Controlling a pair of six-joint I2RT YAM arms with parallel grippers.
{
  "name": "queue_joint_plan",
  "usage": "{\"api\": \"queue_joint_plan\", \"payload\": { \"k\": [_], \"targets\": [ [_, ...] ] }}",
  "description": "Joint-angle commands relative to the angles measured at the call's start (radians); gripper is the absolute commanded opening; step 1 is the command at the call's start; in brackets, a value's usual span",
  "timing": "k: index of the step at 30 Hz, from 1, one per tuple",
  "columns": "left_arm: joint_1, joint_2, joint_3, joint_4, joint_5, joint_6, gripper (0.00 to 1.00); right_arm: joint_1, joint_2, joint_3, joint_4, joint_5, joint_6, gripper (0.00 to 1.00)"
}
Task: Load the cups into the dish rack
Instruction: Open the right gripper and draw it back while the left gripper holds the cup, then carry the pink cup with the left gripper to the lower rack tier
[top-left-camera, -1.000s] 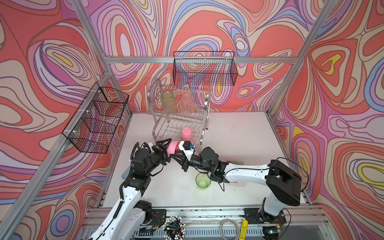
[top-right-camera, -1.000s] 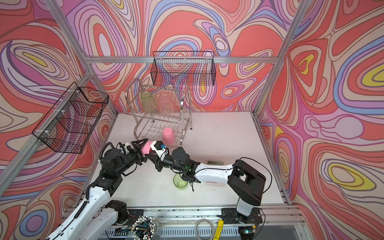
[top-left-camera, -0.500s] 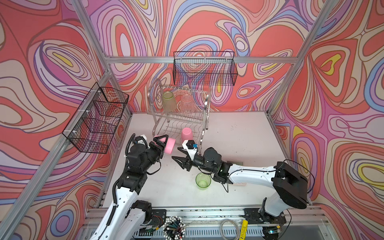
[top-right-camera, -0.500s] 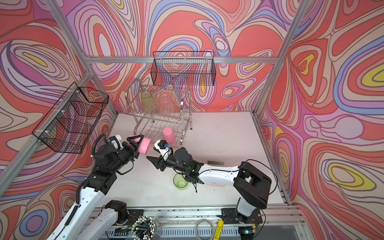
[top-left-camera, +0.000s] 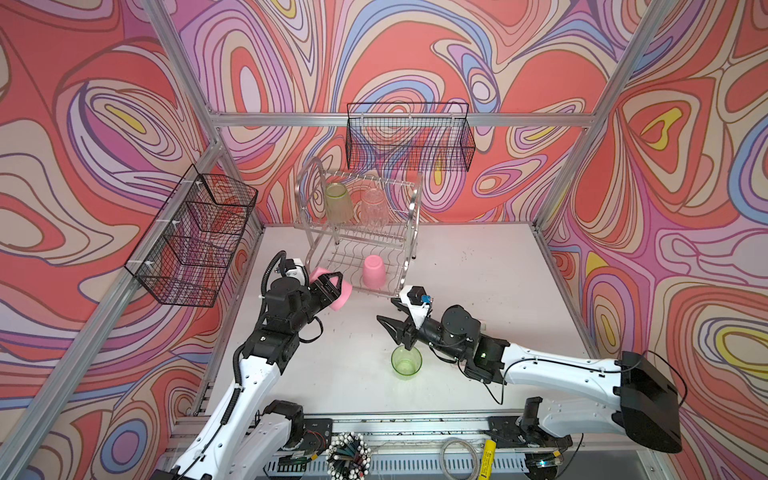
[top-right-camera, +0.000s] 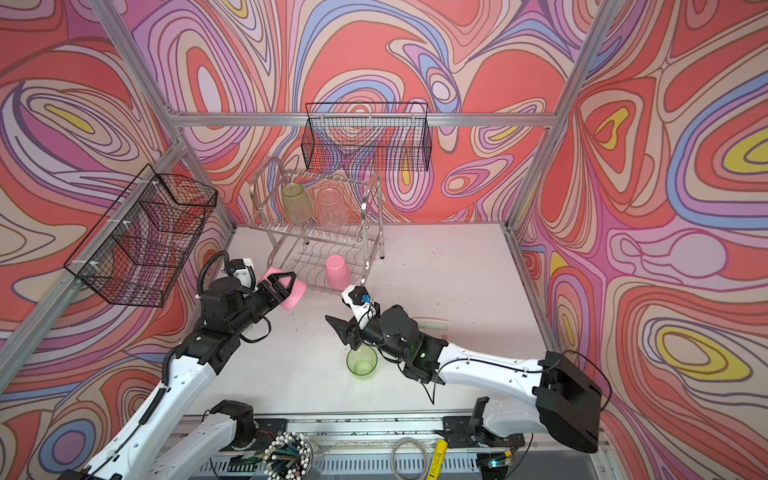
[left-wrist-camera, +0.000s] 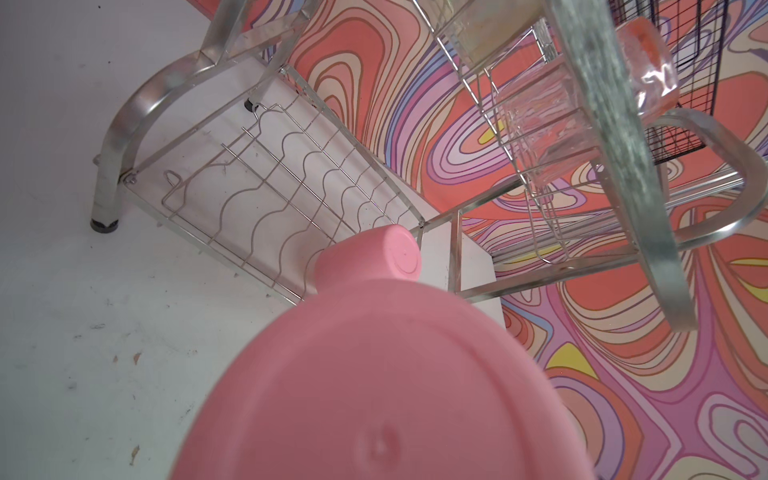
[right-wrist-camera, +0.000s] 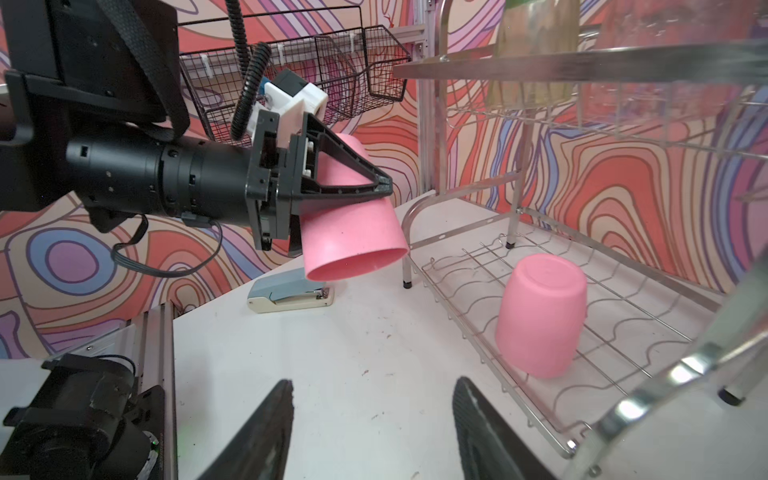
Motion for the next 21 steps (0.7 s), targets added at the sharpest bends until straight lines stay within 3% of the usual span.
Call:
{"api": "queue_joint_plan", "payload": {
  "k": [1, 10, 21],
  "targets": [
    [-0.005, 0.025, -0.023, 0.114, -0.02, 0.14, 0.65, -0.016, -0.075, -0.035, -0.1, 0.1, -0.001, 0.63],
    [-0.059, 0.081, -0.14, 0.427, -0.116, 0.319, 0.64, -0.154, -0.209, -0.093, -0.183, 0.059, 0.044, 0.62],
    [-0.087, 0.22, -0.168, 0.636, -0.173, 0.477, 0.65, -0.271, -0.246, -0.13, -0.174, 0.011, 0.052, 0.62]
  ]
}}
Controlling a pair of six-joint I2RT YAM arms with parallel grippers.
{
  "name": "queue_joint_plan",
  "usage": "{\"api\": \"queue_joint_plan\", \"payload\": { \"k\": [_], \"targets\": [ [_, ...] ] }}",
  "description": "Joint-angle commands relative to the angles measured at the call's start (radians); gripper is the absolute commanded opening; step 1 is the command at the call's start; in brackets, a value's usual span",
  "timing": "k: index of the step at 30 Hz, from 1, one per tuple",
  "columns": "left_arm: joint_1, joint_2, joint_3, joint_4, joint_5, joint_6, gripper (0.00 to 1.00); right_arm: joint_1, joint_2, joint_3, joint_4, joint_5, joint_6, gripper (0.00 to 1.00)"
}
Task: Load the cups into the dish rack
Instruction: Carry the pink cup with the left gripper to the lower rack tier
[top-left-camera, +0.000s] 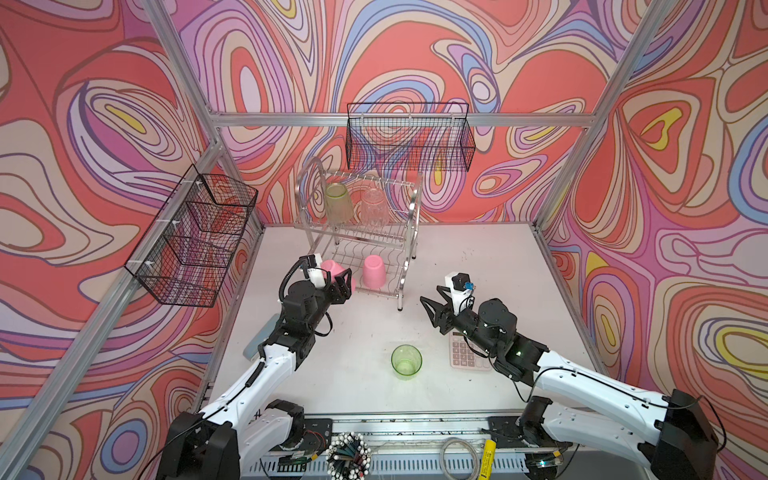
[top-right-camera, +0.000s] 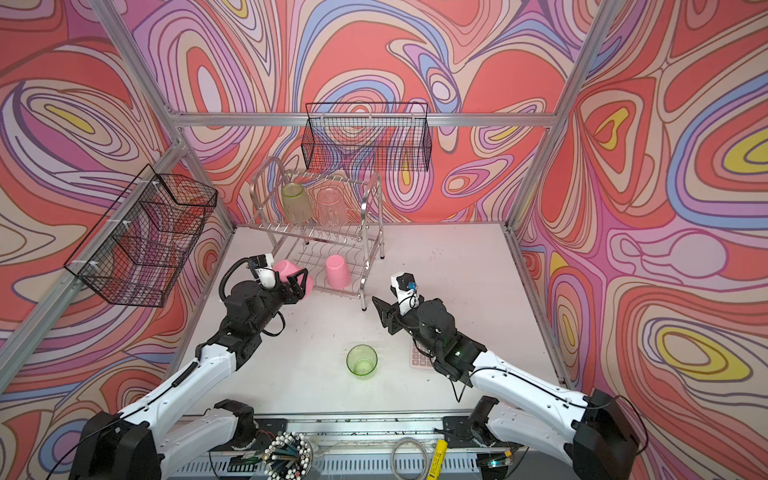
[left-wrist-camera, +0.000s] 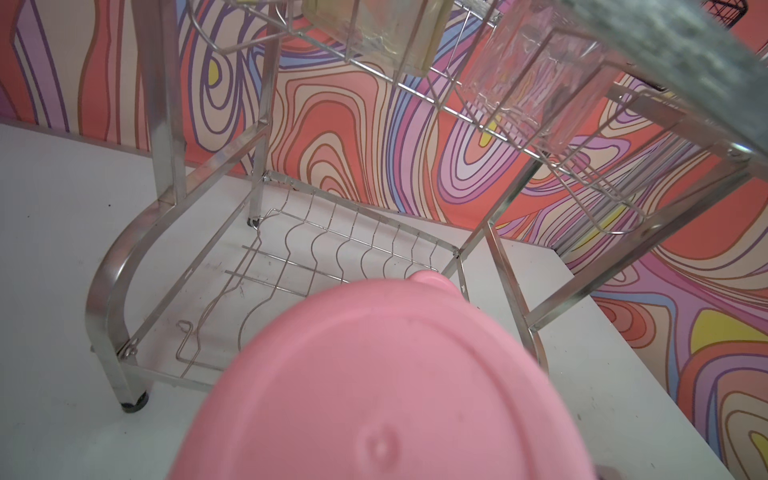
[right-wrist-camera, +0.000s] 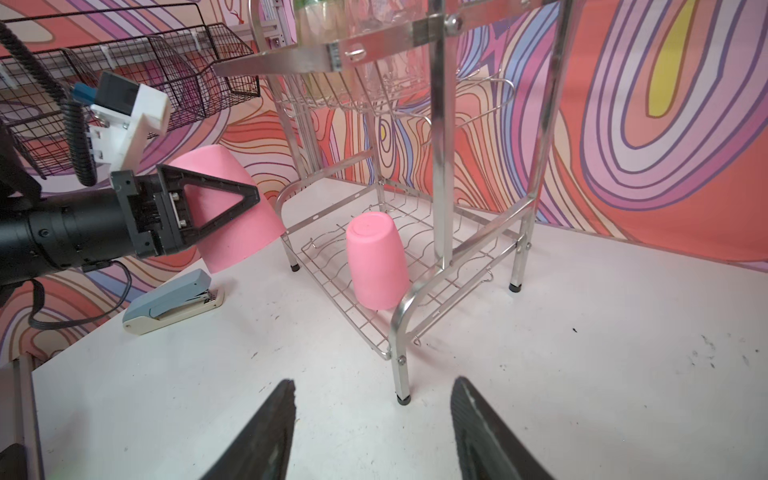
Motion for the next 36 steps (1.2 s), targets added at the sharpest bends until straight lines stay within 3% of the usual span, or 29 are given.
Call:
{"api": "queue_joint_plan", "payload": {
  "k": [1, 8, 36],
  "targets": [
    [-0.011, 0.046, -0.011, 0.133, -0.031, 0.095, 0.63, -0.027, -0.021, -0.018, 0.005, -0.021, 0.011, 0.62],
    [-0.015, 0.191, 0.04, 0.19, -0.057, 0.159, 0.57, -0.062, -0.001, -0.035, 0.033, -0.039, 0.021, 0.61],
    [-0.015, 0.602, 0.211, 0.466, -0.148, 0.295, 0.56, -0.146, 0.088, -0.036, 0.074, -0.089, 0.04, 0.6]
  ]
}}
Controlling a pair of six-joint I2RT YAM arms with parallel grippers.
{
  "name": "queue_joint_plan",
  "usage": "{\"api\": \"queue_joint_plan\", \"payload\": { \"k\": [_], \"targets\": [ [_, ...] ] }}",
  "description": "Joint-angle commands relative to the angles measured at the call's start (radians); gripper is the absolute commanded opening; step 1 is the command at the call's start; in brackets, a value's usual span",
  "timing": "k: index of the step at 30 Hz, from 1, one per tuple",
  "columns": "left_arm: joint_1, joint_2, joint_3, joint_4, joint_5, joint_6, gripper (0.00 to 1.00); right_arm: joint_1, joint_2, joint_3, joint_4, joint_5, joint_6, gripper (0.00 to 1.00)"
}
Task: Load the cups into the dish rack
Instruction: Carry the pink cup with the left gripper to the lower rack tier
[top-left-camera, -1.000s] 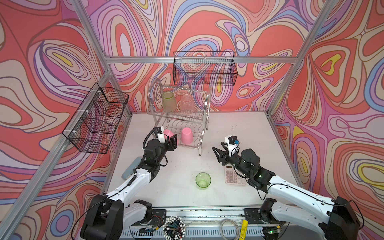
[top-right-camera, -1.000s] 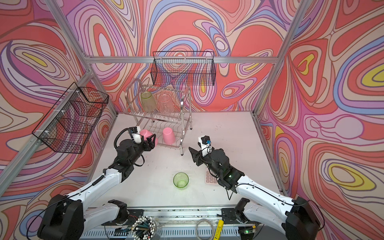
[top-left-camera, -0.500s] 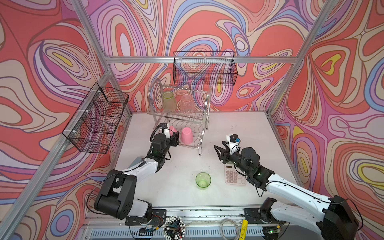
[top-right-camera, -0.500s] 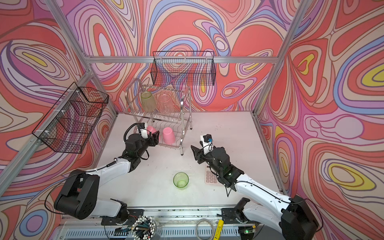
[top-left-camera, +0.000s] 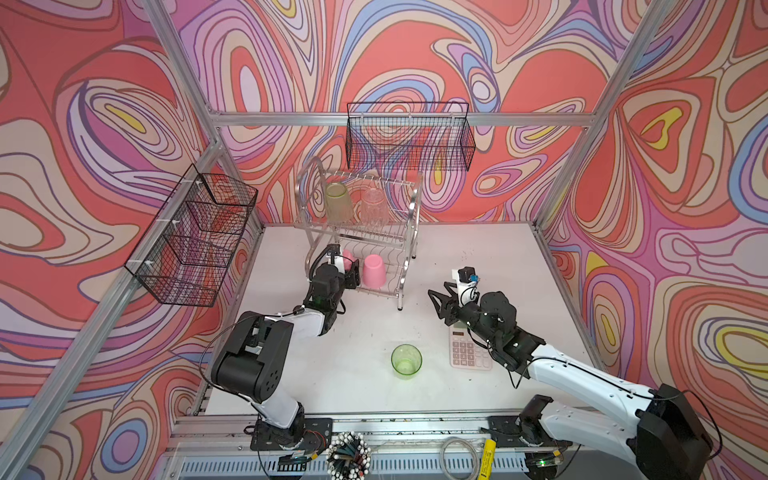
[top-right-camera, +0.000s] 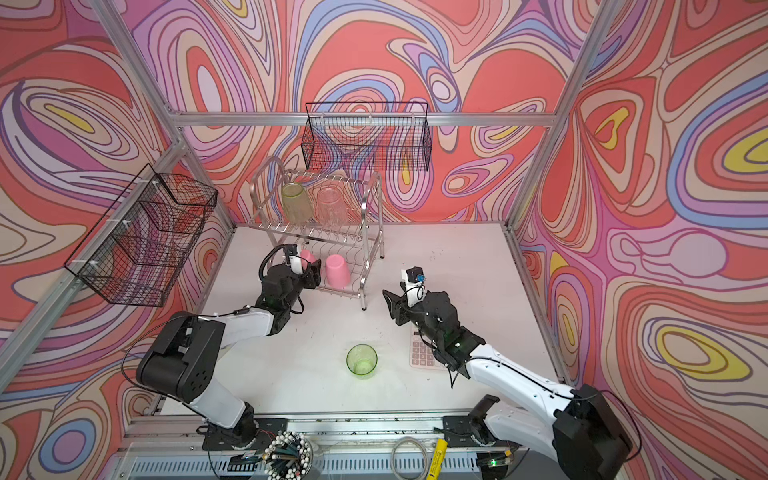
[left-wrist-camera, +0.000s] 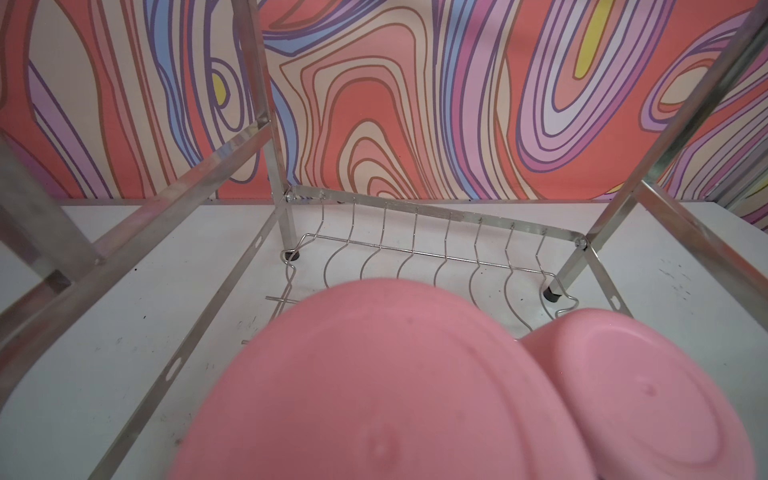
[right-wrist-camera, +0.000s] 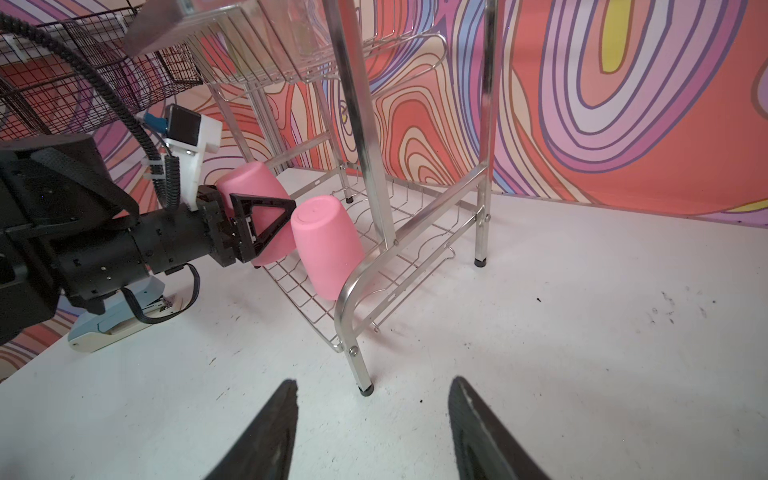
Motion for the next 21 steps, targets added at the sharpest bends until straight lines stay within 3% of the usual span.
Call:
{"api": "queue_joint_plan", "payload": {
  "k": [1, 21],
  "targets": [
    [-0.003, 0.032, 0.056, 0.089, -0.014, 0.039, 0.56, -0.011, 0.017, -0.01, 0.021, -0.014, 0.007, 0.6],
    [-0.002, 0.176, 0.116, 0.14, -0.069, 0.066, 0.57, -0.051, 0.075, -0.005, 0.051, -0.049, 0.02, 0.59]
  ]
}}
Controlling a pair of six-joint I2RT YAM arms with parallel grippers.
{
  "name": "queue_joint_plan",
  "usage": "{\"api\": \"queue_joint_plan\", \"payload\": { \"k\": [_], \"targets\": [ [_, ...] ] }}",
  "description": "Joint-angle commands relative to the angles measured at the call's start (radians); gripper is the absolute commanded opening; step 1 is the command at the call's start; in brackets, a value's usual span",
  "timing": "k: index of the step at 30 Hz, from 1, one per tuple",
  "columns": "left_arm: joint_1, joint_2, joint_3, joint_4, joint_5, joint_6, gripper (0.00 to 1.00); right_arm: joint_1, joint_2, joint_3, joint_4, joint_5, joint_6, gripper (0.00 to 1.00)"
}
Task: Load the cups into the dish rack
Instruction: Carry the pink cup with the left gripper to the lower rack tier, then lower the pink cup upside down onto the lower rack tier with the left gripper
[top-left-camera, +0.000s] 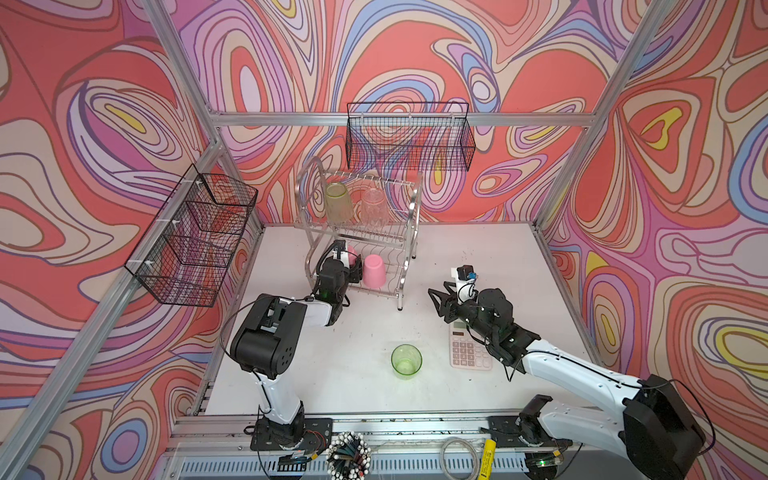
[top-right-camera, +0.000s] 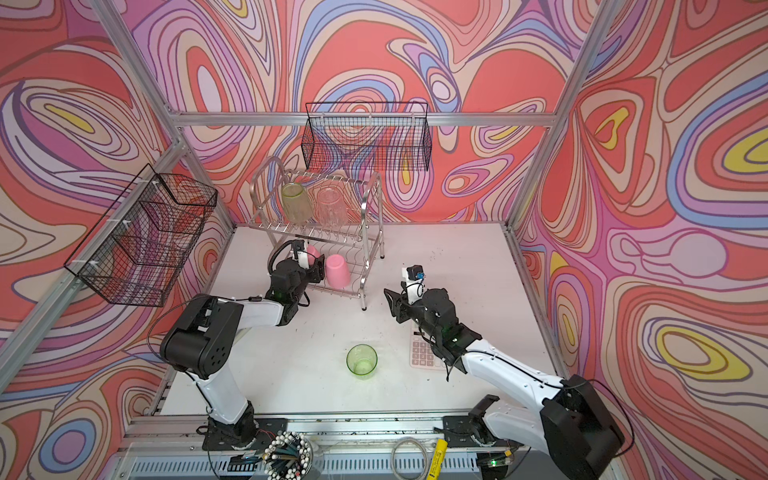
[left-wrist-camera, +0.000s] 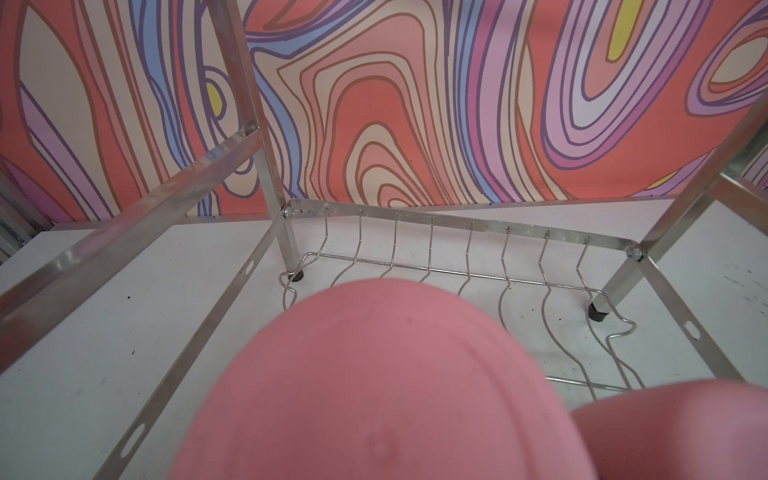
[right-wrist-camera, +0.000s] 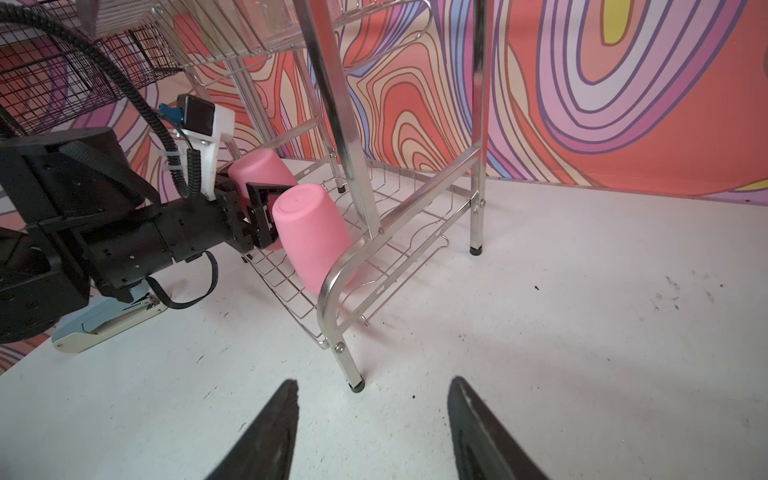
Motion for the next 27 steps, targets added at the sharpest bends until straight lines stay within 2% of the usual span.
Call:
{"api": "queue_joint_plan", "payload": {
  "k": [1, 12, 27],
  "targets": [
    [-0.003, 0.024, 0.023, 0.065, -0.03, 0.012, 0.57, -0.007, 0.013, -0.005, 0.022, -0.013, 0.008, 0.59],
    [-0.003, 0.067, 0.033, 0.082, -0.033, 0.008, 0.6, -0.013, 0.031, -0.014, 0.04, -0.02, 0.011, 0.59],
    [-0.003, 0.16, 0.162, 0.039, -0.034, 0.034, 0.6, -0.023, 0.068, -0.016, 0.064, -0.022, 0.015, 0.59]
  ]
}}
